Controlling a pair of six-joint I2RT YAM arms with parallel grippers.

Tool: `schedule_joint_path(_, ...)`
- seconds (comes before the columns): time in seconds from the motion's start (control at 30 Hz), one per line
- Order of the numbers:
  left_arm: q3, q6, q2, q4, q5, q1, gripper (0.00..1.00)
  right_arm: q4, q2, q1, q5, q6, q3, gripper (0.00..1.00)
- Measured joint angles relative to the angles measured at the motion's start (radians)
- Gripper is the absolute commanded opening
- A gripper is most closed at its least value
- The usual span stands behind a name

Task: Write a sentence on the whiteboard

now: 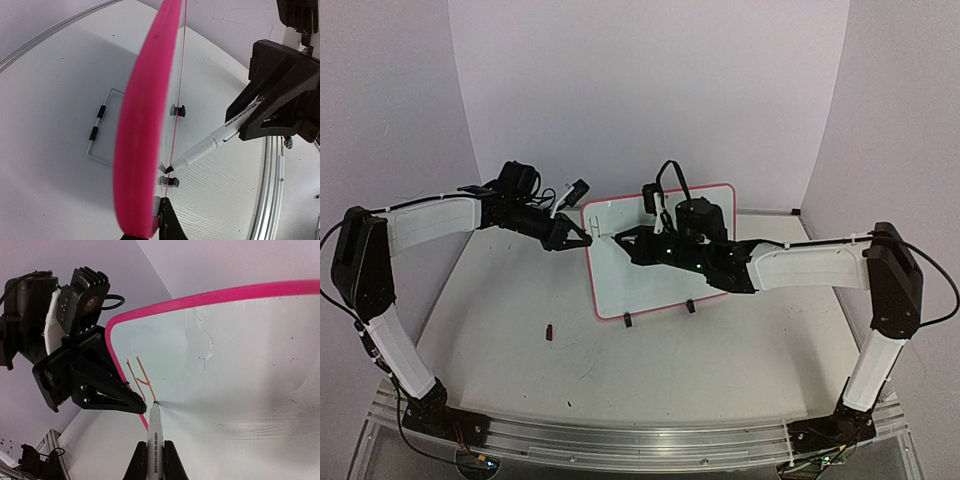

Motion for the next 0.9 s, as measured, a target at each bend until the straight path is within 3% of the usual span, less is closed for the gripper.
schedule_joint_path(0.47, 0.0, 0.002, 0.0, -0.001, 0.002, -0.001, 0.0, 0.012, -0.094, 0.0, 0.026, -0.007, -0.043, 0.0)
schedule_joint_path(0.9, 0.0, 0.002, 0.0, -0.001, 0.002, -0.002, 0.0, 0.007, -0.069, 0.0, 0.038, -0.01, 0.001, 0.0)
